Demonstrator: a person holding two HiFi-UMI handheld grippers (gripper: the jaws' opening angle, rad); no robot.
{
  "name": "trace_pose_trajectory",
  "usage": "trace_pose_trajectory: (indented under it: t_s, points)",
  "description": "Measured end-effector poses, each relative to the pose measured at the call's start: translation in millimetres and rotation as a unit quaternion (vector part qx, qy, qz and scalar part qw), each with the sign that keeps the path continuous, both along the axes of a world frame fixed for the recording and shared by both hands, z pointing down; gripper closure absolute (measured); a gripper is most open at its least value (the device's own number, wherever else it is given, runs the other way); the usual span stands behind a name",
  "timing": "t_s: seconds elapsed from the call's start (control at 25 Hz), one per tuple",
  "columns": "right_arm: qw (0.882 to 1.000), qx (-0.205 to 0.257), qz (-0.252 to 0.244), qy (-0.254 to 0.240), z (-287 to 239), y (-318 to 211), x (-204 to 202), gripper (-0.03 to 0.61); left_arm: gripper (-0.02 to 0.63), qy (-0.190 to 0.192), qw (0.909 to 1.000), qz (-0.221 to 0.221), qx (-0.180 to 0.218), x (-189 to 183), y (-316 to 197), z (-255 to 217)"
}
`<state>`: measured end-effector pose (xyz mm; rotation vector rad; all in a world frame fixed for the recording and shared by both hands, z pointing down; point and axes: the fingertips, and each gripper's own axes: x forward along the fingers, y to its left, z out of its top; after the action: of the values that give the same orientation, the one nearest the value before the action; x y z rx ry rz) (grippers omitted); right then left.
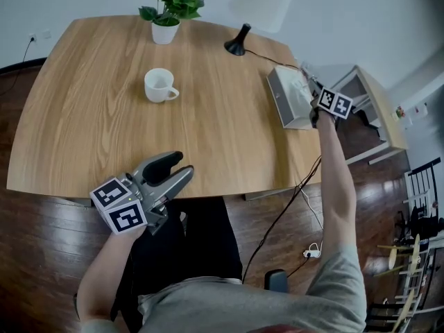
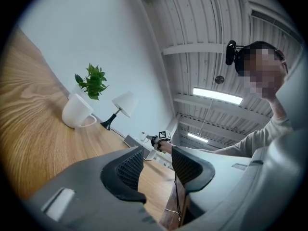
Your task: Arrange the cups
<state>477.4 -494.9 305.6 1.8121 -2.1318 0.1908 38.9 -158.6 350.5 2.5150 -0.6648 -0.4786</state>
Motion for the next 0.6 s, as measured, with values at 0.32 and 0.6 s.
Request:
trace_pose_trajectory:
  t_s: [0.32, 0.6]
  points:
    - [1.0, -0.002, 0.001, 0.001, 3, -6, 3, 0.512, 0.431, 0.001, 1.0, 0.0, -0.001, 0, 0, 1]
    - [0.999, 0.016, 0.035, 0.031, -14, 6, 5, 0.344, 0.431, 0.001, 1.0, -0.001, 0.0, 0, 0, 0]
